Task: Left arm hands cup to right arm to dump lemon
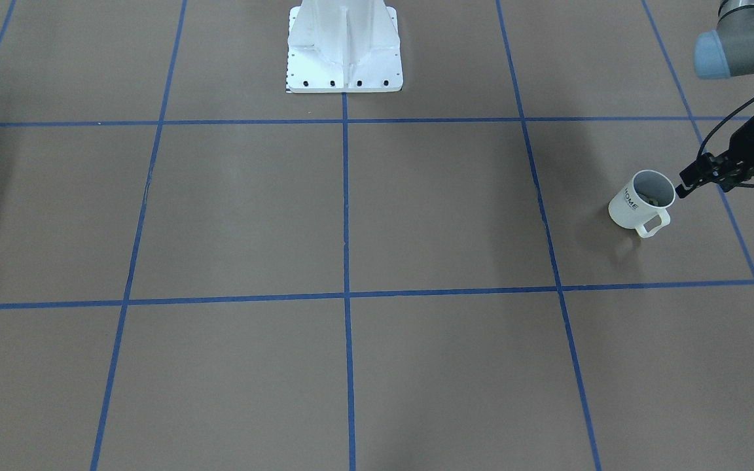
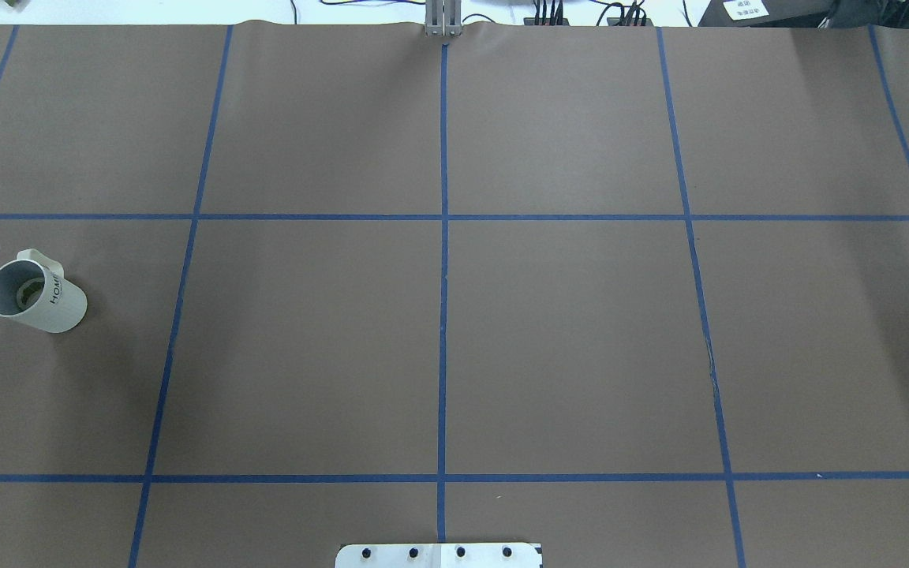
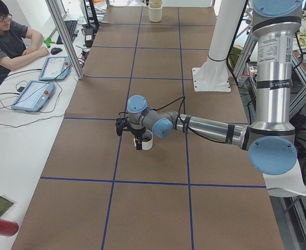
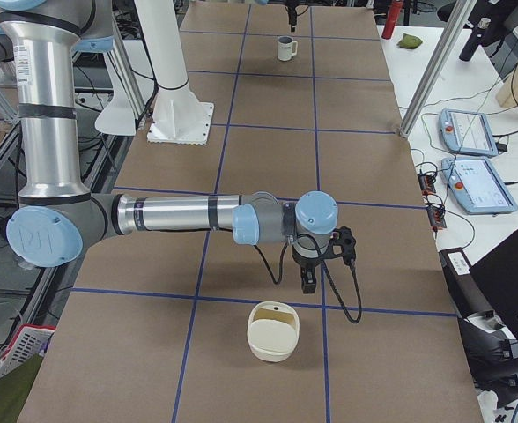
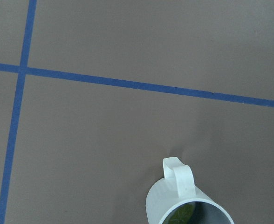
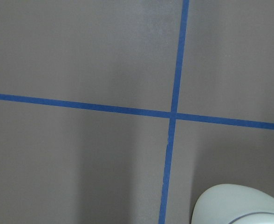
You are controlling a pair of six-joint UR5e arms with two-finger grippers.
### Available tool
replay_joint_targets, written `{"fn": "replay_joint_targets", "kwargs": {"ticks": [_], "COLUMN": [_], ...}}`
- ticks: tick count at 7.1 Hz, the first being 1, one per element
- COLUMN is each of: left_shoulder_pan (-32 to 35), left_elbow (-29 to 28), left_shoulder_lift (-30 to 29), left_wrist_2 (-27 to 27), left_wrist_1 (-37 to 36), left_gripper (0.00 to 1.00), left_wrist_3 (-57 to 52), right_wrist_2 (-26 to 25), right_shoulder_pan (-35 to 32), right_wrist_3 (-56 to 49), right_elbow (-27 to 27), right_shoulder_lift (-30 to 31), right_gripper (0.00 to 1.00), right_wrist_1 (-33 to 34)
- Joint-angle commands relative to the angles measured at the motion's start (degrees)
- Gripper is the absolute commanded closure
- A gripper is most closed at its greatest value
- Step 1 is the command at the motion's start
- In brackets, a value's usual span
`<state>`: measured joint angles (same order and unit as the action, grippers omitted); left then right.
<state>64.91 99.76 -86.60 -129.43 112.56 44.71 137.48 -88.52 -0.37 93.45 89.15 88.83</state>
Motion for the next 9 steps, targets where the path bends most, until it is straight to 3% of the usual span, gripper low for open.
{"fn": "replay_joint_targets", "kwargs": {"ticks": [1, 3, 4, 5, 6, 8, 9], "left_shoulder_pan": [-2.93, -4.26, -5.04, -5.57, -5.58, -5.58, -5.49], "left_elbow": [-2.46, -2.55, -2.72, -2.73, -2.73, -2.11, -2.02], "left_shoulder_lift": [-0.06, -0.06, -0.06, -0.06, -0.06, -0.75, -1.98], "left_wrist_2": [0.84, 0.76, 0.76, 0.76, 0.67, -0.03, -3.6], "left_wrist_1": [2.67, 2.67, 2.49, 2.58, 2.41, 1.97, 0.23], "left_gripper": [0.0, 0.0, 0.14, 0.66, 1.0, 1.0, 1.0], "left_wrist_3": [0.73, 0.82, 0.9, 0.99, 1.25, 6.76, 7.4], "right_wrist_2": [0.94, 1.74, 1.83, 1.91, 2.09, 2.79, 2.97], "right_shoulder_pan": [0.01, 0.01, 0.01, 0.01, 0.01, 0.62, 2.46], "right_wrist_3": [-0.07, -0.07, -0.07, -0.07, -0.07, -0.07, 0.19], "right_elbow": [0.24, 0.24, 0.24, 0.33, 0.33, 3.13, 3.4], "right_shoulder_lift": [-0.03, -0.03, -0.03, -0.03, -0.11, -0.2, -1.33], "right_gripper": [0.0, 0.0, 0.0, 0.0, 0.0, 0.0, 0.0], "right_wrist_1": [0.03, 0.03, 0.03, 0.03, 0.03, 0.29, 0.12]}}
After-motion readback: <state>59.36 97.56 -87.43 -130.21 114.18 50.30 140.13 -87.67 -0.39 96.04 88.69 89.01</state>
